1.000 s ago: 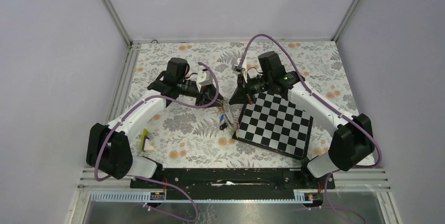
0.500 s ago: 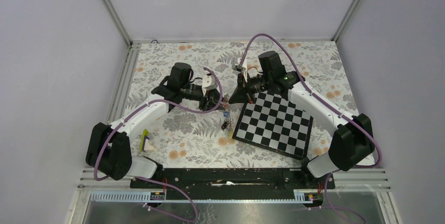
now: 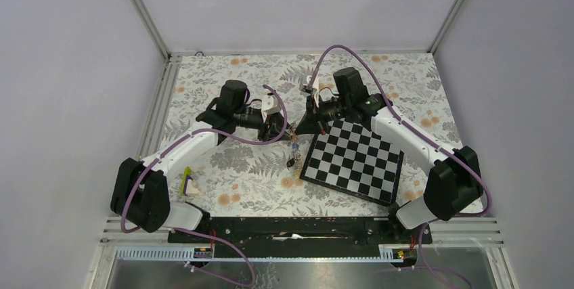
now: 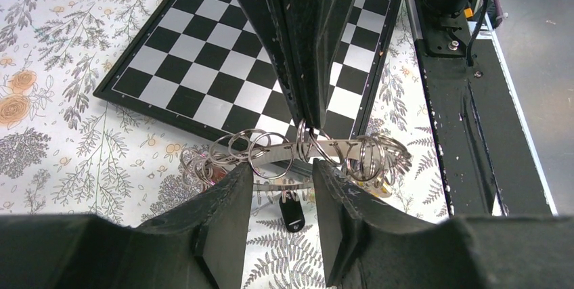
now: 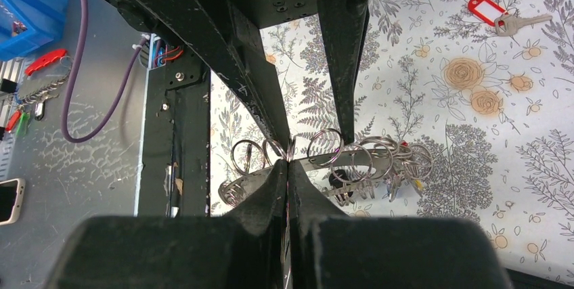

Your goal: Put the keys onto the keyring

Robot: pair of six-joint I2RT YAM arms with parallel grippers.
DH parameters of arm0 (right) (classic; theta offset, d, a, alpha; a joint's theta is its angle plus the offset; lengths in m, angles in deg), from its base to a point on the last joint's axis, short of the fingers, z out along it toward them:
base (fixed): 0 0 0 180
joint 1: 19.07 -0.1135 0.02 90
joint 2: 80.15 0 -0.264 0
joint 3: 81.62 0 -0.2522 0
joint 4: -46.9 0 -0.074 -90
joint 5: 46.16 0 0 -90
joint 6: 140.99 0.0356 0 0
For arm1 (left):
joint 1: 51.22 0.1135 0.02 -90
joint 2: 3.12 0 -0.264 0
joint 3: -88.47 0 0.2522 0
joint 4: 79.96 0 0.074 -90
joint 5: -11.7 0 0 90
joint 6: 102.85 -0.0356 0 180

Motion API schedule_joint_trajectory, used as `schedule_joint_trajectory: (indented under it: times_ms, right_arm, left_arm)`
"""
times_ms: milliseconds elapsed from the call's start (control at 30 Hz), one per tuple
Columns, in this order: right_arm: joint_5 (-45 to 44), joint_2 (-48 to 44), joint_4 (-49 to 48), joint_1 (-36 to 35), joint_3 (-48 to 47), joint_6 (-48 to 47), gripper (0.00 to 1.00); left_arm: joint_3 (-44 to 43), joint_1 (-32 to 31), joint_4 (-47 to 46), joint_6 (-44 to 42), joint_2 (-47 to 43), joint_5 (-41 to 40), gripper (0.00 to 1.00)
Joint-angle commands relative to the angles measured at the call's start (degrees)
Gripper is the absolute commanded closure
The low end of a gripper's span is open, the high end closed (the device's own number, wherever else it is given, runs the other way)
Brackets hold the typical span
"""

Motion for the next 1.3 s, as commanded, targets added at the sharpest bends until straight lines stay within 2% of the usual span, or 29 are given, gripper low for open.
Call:
schedule_joint_trajectory:
  times_ms: [0, 300, 767, 933, 1267]
  right_arm:
    - [1.56, -1.69, -4.13, 0.31, 0.28, 0.76, 1.0]
    - [1.06, -1.38, -4.22, 0.32, 0.19, 0.62, 1.0]
    - [1.18, -1.07, -4.14, 0.31, 2.08, -3.01, 1.0]
    - [1.57, -1.13, -4.06, 0.31, 3.05, -4.63, 1.0]
    - [0.86, -0.42, -4.15, 0.31, 1.95, -2.45, 1.0]
  left_arm:
    - [-2.55, -0.61, -3.34, 1.24, -0.82, 0.21, 0.58]
    - [-2.77, -1.5, -3.38, 0.29, -0.74, 0.54, 0.58]
    - [-3.43, -2.15, 0.49, -5.95, -1.46, -0.86, 0.57]
    - [-4.6, -2.15, -0.41, -5.44, -1.17, -3.28, 0.57]
    - [-2.2, -4.44, -3.03, -4.86, -0.1, -3.06, 0.57]
